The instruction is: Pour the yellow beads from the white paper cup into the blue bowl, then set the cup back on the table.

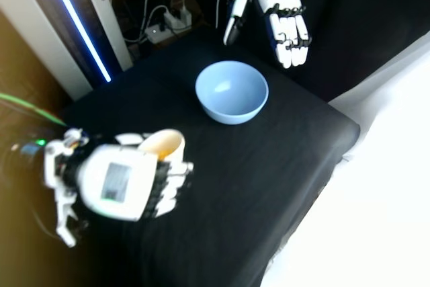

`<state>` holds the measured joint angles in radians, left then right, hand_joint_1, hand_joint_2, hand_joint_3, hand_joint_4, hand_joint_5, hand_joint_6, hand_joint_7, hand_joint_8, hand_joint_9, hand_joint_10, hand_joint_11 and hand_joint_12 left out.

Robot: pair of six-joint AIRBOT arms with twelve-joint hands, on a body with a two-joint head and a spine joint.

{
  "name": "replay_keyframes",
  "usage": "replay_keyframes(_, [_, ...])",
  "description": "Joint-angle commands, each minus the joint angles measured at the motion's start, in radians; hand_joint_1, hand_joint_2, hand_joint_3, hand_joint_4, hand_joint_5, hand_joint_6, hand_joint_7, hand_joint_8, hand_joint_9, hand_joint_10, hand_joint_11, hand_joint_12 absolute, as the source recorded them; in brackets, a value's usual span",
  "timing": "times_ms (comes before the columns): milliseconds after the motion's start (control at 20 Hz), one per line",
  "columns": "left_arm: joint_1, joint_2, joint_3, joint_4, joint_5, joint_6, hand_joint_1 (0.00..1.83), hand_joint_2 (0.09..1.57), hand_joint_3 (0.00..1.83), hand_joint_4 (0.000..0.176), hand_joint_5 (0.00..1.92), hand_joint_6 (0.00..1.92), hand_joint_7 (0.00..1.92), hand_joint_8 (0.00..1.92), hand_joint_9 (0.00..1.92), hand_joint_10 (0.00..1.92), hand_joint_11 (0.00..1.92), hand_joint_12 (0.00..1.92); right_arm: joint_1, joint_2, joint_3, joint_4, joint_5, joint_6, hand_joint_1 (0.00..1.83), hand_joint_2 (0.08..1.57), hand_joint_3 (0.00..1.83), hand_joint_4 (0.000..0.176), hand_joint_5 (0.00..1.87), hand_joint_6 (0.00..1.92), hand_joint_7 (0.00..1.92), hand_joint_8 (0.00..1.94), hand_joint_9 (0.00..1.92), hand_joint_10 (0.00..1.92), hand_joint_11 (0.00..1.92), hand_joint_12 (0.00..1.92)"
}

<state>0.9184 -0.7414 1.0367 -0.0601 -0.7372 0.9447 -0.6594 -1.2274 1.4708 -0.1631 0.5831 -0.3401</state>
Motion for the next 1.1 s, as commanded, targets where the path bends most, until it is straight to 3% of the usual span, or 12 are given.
replay_keyframes(0, [-0.002, -0.002, 0.007, -0.015, -0.115, -0.006, 0.65, 0.88, 0.00, 0.008, 0.00, 0.00, 0.27, 0.00, 0.21, 0.00, 0.00, 0.43, 0.022, 0.003, 0.001, 0.015, 0.116, 0.006, 1.21, 1.07, 0.00, 0.000, 1.09, 0.72, 1.30, 0.60, 1.35, 0.89, 1.18, 1.49])
replay_keyframes(150, [-0.002, -0.002, 0.008, -0.015, -0.111, -0.007, 0.69, 0.85, 0.00, 0.000, 0.02, 0.00, 0.27, 0.00, 0.22, 0.00, 0.00, 0.49, 0.049, 0.004, 0.001, -0.008, 0.116, 0.006, 1.29, 1.07, 0.00, 0.000, 1.11, 0.48, 1.14, 0.98, 1.26, 0.97, 1.11, 1.52])
replay_keyframes(250, [-0.002, -0.002, 0.009, -0.015, -0.110, -0.007, 0.71, 0.84, 0.00, 0.000, 0.03, 0.01, 0.26, 0.00, 0.23, 0.00, 0.00, 0.49, 0.073, 0.004, 0.001, -0.032, 0.114, 0.006, 1.29, 1.07, 0.00, 0.000, 1.12, 0.46, 1.13, 0.99, 1.25, 0.97, 1.11, 1.52])
replay_keyframes(300, [-0.002, -0.002, 0.009, -0.015, -0.110, -0.007, 0.74, 0.84, 0.00, 0.000, 0.02, 0.00, 0.26, 0.00, 0.22, 0.00, 0.00, 0.49, 0.088, 0.004, 0.000, -0.047, 0.110, 0.006, 1.19, 1.06, 0.00, 0.000, 1.10, 0.75, 1.33, 0.45, 1.31, 0.99, 1.17, 1.53])
replay_keyframes(350, [-0.002, -0.002, 0.009, -0.015, -0.110, -0.007, 0.74, 0.84, 0.00, 0.000, 0.02, 0.00, 0.26, 0.00, 0.22, 0.00, 0.00, 0.49, 0.103, 0.005, 0.000, -0.062, 0.104, 0.006, 1.19, 1.06, 0.00, 0.000, 1.10, 0.75, 1.33, 0.45, 1.31, 0.99, 1.17, 1.53])
replay_keyframes(400, [-0.002, -0.003, 0.010, -0.015, -0.110, -0.007, 0.73, 0.83, 0.00, 0.000, 0.02, 0.00, 0.28, 0.00, 0.22, 0.00, 0.00, 0.51, 0.115, 0.006, 0.000, -0.076, 0.099, 0.006, 1.27, 1.06, 0.00, 0.000, 1.09, 0.59, 1.24, 0.75, 1.30, 0.96, 1.16, 1.50])
replay_keyframes(500, [-0.002, -0.008, 0.013, -0.015, -0.110, -0.008, 0.76, 0.83, 0.00, 0.000, 0.01, 0.00, 0.26, 0.00, 0.20, 0.00, 0.00, 0.43, 0.137, 0.011, -0.004, -0.101, 0.090, 0.006, 1.30, 1.04, 0.00, 0.000, 1.11, 0.52, 1.24, 0.77, 1.40, 0.84, 1.26, 1.37])
replay_keyframes(700, [-0.002, -0.014, 0.019, -0.013, -0.111, -0.017, 0.69, 0.85, 0.00, 0.020, 0.00, 0.00, 0.28, 0.00, 0.21, 0.00, 0.00, 0.40, 0.229, 0.011, -0.009, -0.209, 0.031, 0.006, 1.29, 1.06, 0.00, 0.000, 1.06, 0.58, 1.18, 0.89, 1.43, 0.83, 1.26, 1.48])
replay_keyframes(750, [-0.002, -0.015, 0.020, -0.010, -0.109, -0.018, 0.69, 0.85, 0.00, 0.035, 0.00, 0.00, 0.28, 0.00, 0.20, 0.00, 0.00, 0.35, 0.254, 0.008, -0.009, -0.244, 0.011, 0.006, 1.18, 1.09, 0.00, 0.000, 1.04, 0.86, 1.39, 0.39, 1.43, 0.82, 1.29, 1.40])
replay_keyframes(950, [-0.017, -0.028, 0.036, 0.024, -0.087, -0.045, 0.69, 0.86, 0.00, 0.026, 0.00, 0.00, 0.28, 0.00, 0.20, 0.01, 0.00, 0.34, 0.277, -0.030, 0.004, -0.294, -0.018, 0.006, 1.18, 1.08, 0.00, 0.000, 1.05, 0.85, 1.43, 0.18, 1.40, 0.76, 1.29, 1.34])
replay_keyframes(1000, [-0.027, -0.033, 0.040, 0.040, -0.074, -0.049, 0.66, 0.86, 0.00, 0.006, 0.00, 0.00, 0.29, 0.00, 0.24, 0.01, 0.00, 0.57, 0.290, -0.034, 0.005, -0.318, -0.034, 0.006, 1.27, 1.06, 0.02, 0.000, 1.06, 0.62, 1.22, 0.79, 1.40, 0.78, 1.29, 1.41])
replay_keyframes(1050, [-0.038, -0.038, 0.044, 0.054, -0.064, -0.049, 0.67, 0.85, 0.00, 0.000, 0.00, 0.00, 0.30, 0.00, 0.25, 0.01, 0.00, 0.64, 0.296, -0.045, 0.010, -0.333, -0.044, 0.006, 1.28, 1.07, 0.01, 0.000, 1.03, 0.63, 1.16, 0.92, 1.40, 0.72, 1.29, 1.36])
